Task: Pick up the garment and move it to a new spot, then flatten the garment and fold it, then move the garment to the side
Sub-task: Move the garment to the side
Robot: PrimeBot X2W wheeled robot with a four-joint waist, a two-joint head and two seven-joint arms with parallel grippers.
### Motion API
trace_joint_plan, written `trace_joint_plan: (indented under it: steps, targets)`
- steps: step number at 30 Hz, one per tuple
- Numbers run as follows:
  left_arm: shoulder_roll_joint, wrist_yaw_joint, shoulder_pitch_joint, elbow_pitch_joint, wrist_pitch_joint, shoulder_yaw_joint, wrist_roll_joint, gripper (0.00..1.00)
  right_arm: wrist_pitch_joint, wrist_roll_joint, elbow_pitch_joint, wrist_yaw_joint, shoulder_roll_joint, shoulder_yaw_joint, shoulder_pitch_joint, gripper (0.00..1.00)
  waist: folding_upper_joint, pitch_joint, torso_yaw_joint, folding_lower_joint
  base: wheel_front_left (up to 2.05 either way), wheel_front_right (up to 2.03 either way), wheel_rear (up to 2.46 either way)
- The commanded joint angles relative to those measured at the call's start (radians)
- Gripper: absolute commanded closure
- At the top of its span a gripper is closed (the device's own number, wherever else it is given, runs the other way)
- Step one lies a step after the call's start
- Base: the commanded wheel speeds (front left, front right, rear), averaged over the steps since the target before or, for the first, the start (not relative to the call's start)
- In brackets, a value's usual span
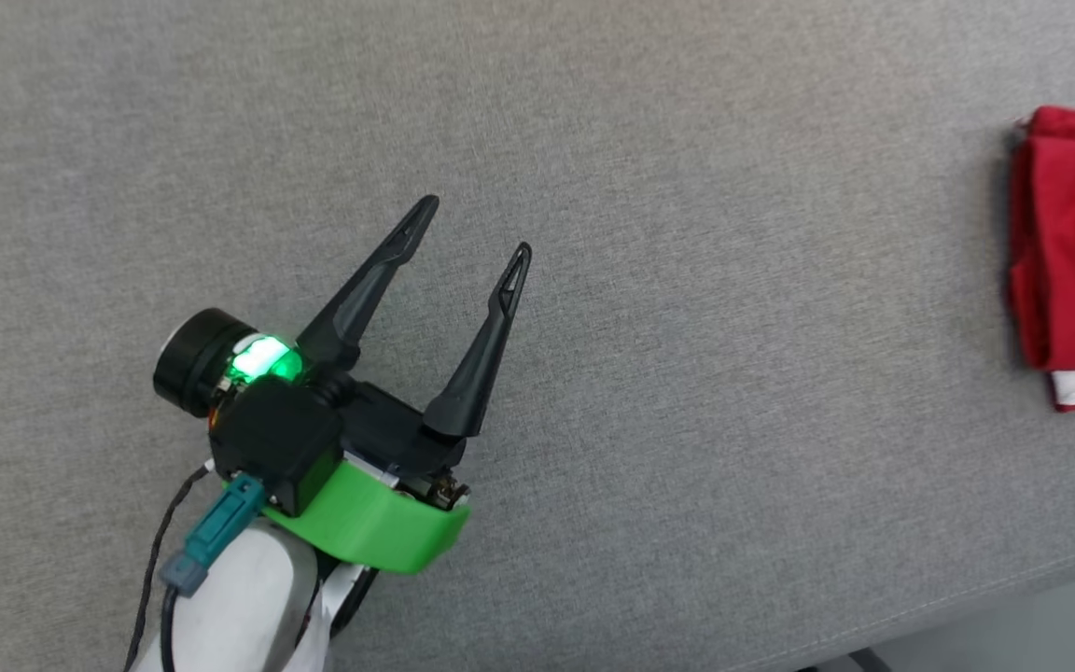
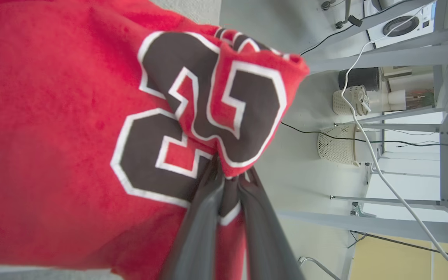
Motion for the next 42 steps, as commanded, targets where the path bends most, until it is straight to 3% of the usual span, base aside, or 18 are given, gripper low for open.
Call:
trace_joint_plan:
  steps: [1,11,17,18,19,20,29,30,35,42]
  targets:
    - [0.01,0.003,-0.022,-0.019,0.009,0.003,0.007,0.0,-0.022,-0.014,0.029,-0.002,0.014,-0.031,-0.03,1.0,-0.0001,0.072,0.006,-0.0002,0.0,0.0,0.0]
    - [0.042,0.015,-0.045,-0.095,0.05,0.026,0.012,0.0,-0.159,-0.086,0.239,-0.002,0.078,-0.144,-0.164,1.0,-0.0001,0.155,0.044,-0.0002,0.0,0.0,0.0]
    - [0.046,0.019,-0.049,-0.097,0.047,0.031,0.008,0.0,-0.206,-0.131,0.35,-0.002,0.108,-0.156,-0.225,1.0,-0.0001,0.159,0.056,-0.0002,0.0,0.0,0.0]
    - [0.046,0.02,-0.048,-0.093,0.044,0.03,0.007,0.0,-0.211,-0.135,0.363,-0.002,0.111,-0.155,-0.232,0.88,-0.0001,0.156,0.057,-0.0002,0.0,0.0,0.0]
    - [0.045,0.02,-0.047,-0.086,0.04,0.03,0.005,0.0,-0.218,-0.142,0.379,-0.002,0.113,-0.154,-0.238,0.57,-0.0001,0.15,0.059,-0.0002,0.0,0.0,0.0]
    - [0.045,0.021,-0.046,-0.08,0.036,0.029,0.004,0.0,-0.225,-0.149,0.391,-0.002,0.115,-0.153,-0.243,0.0,-0.0001,0.144,0.06,-0.0002,0.0,0.0,0.0]
    - [0.015,0.027,-0.027,0.028,-0.042,0.023,-0.026,0.0,-0.289,-0.17,0.459,-0.002,0.098,-0.161,-0.258,0.0,-0.0001,0.001,0.079,-0.0002,0.0,0.0,0.0]
    - [0.002,0.033,-0.009,0.075,-0.068,0.033,-0.047,0.0,-0.32,-0.146,0.442,-0.002,0.09,-0.158,-0.253,0.0,-0.0001,-0.067,0.093,-0.0002,0.0,0.0,0.0]
    - [-0.006,0.048,0.035,0.153,-0.099,0.065,-0.076,0.0,-0.35,-0.052,0.355,-0.002,0.111,-0.136,-0.23,0.0,-0.0001,-0.185,0.125,-0.0002,0.0,0.0,0.0]
    - [-0.019,0.073,0.109,0.243,-0.118,0.112,-0.11,0.0,-0.342,0.111,0.116,-0.002,0.168,-0.118,-0.121,0.0,-0.0001,-0.329,0.185,-0.0002,0.0,0.0,0.0]
